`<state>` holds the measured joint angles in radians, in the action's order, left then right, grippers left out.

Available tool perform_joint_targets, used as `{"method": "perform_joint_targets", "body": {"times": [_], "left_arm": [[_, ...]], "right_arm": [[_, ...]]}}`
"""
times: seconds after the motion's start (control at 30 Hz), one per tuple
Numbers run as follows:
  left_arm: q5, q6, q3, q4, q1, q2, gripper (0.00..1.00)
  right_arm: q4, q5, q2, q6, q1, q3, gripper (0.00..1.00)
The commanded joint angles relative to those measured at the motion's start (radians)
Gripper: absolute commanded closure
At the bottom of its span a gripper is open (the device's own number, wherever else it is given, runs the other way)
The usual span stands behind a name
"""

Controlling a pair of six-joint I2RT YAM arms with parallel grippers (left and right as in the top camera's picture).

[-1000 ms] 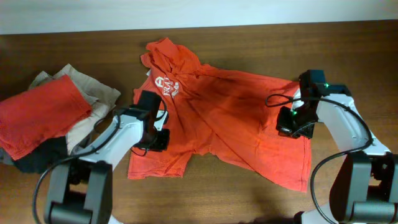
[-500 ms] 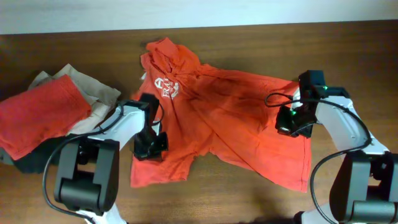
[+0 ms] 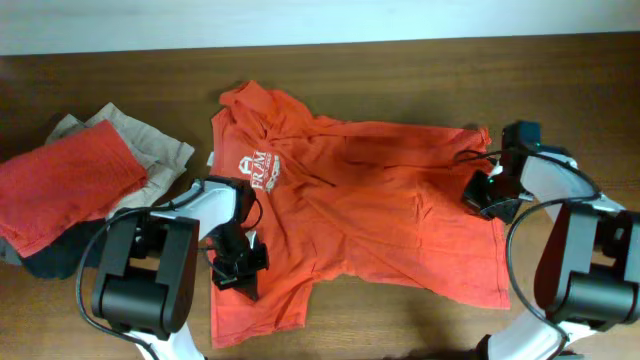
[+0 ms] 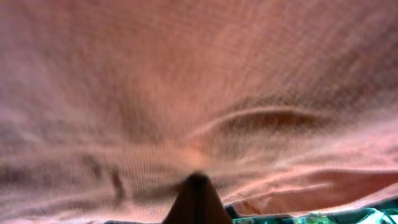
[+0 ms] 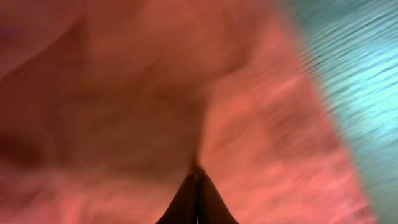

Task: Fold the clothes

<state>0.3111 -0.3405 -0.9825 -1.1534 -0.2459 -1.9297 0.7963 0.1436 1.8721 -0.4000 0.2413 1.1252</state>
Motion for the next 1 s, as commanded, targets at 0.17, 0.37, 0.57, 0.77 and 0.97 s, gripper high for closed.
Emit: {"method": "perform_joint_targets", "body": {"times": [0.17, 0.37, 0.57, 0.77, 0.97], "left_arm": [[-0.14, -0.01, 0.053, -0.027, -0.007, 0.007, 0.99], [-0.203, -0.01, 0.052, -0.04, -0.007, 0.12, 0.99], [-0.203, 0.002, 0.003, -0.055, -0.007, 0.254, 0.99], [-0.203, 0.05, -0.13, 0.068, -0.007, 0.408, 0.99], [-0.204, 0.157, -0.134, 0.422, -0.007, 0.422, 0.98]], "right_arm": [[-0.135, -0.164, 0.053, -0.028, 0.14, 0.0, 0.96], [-0.117, -0.1, 0.052, 0.013, 0.226, 0.101, 0.96], [0.084, 0.087, 0.014, 0.132, 0.228, 0.327, 0.96], [0.171, 0.194, -0.014, 0.16, 0.168, 0.493, 0.96], [0.109, 0.159, 0.033, 0.179, 0.042, 0.484, 0.68]]}}
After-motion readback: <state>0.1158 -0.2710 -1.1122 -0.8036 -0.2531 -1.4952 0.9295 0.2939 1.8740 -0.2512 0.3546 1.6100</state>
